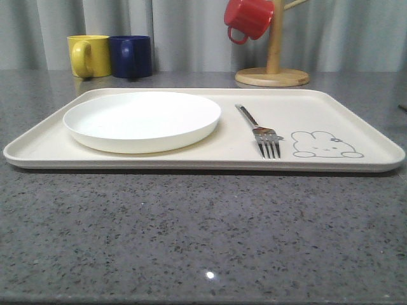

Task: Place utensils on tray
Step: 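Move the right gripper back over the steel chopsticks, then grasp the chopsticks with the right gripper and lift them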

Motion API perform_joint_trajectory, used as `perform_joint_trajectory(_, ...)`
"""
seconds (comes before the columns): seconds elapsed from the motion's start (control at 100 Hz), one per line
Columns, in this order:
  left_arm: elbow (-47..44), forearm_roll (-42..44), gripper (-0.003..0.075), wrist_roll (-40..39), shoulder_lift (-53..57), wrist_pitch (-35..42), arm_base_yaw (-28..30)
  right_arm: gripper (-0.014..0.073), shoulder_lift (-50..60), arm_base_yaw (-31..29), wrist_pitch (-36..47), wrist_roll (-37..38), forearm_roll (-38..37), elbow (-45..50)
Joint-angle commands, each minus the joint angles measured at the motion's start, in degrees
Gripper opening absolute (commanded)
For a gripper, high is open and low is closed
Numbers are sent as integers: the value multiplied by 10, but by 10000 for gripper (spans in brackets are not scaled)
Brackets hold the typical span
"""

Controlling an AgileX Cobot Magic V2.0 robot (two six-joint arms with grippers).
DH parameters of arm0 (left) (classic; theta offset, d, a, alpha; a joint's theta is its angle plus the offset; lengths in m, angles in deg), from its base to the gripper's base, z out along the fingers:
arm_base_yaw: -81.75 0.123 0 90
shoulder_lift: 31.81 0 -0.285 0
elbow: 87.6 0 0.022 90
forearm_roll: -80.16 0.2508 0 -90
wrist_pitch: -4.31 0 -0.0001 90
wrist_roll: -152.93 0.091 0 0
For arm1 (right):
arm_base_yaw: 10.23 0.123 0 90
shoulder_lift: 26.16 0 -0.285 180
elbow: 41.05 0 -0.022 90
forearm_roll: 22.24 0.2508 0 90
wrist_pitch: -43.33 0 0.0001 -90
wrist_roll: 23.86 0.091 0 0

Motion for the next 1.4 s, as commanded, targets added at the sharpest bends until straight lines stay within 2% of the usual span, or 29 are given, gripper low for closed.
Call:
perform_joint_trajectory(0.0,17,-4,-17,0,-3,45,-3,300,19,-5,24,-10,4,-16)
perform_joint_trajectory(0.94,17,-4,-17,0,-3,45,-3,293,-50,-4,23,-11,4,-16)
perform_joint_trajectory(1.08,17,-4,-17,0,-3,45,-3,220,-51,-4,24,-11,6,-16)
perform_joint_trajectory(1.27,17,-4,-17,0,-3,45,-3,3,-51,-4,20,-11,7,-16)
perform_joint_trajectory(1.39,17,-4,-17,0,-3,45,-3,-34,-44,-4,21,-11,21,-17)
